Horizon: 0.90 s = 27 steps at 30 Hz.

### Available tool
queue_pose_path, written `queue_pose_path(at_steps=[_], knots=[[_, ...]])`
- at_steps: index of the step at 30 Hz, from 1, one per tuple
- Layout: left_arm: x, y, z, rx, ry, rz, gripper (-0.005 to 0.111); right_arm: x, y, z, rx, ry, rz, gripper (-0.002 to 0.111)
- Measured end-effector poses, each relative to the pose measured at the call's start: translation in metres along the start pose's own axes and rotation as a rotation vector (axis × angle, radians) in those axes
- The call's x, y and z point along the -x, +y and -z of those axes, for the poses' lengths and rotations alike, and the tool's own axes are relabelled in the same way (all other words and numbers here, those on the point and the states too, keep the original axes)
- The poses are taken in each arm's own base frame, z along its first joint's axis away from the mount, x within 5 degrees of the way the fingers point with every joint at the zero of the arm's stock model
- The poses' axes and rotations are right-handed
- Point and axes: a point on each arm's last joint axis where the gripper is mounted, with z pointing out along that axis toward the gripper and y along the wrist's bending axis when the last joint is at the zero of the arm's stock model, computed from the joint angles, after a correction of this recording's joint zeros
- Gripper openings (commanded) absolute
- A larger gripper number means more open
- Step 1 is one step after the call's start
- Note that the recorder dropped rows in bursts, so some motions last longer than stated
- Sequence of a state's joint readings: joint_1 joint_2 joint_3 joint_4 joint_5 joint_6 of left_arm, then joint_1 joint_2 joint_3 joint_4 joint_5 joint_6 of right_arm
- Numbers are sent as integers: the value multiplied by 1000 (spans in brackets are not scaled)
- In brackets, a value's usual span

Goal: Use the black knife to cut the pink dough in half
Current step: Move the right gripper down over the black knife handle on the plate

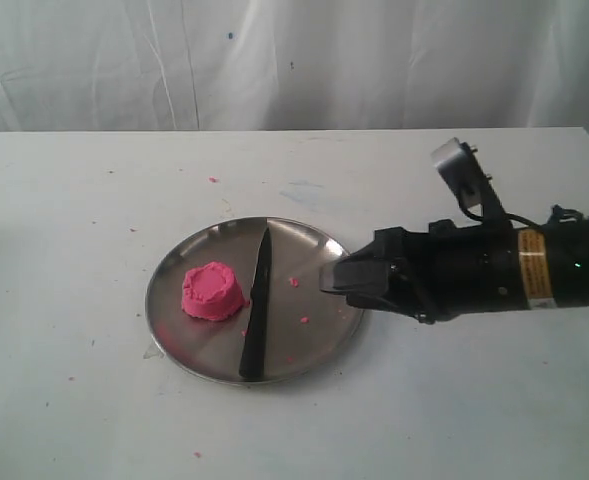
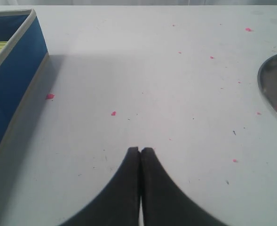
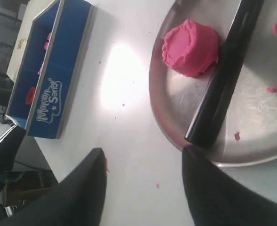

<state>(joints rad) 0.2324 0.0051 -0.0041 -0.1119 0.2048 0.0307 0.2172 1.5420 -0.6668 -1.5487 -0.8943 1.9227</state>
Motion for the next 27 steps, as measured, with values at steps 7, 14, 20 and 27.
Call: queue_pose_path(at_steps=[7, 14, 20, 27], knots=[[0, 0, 0, 0, 0, 0, 0, 23, -7, -48, -75, 35, 44, 47], [0, 0, 0, 0, 0, 0, 0, 22, -18, -106, -194, 159, 91, 47], [0, 0, 0, 0, 0, 0, 0, 19, -16, -133, -255, 174, 149, 47], [0, 0, 0, 0, 0, 0, 0, 18, -25, -140, -334, 148, 161, 47]])
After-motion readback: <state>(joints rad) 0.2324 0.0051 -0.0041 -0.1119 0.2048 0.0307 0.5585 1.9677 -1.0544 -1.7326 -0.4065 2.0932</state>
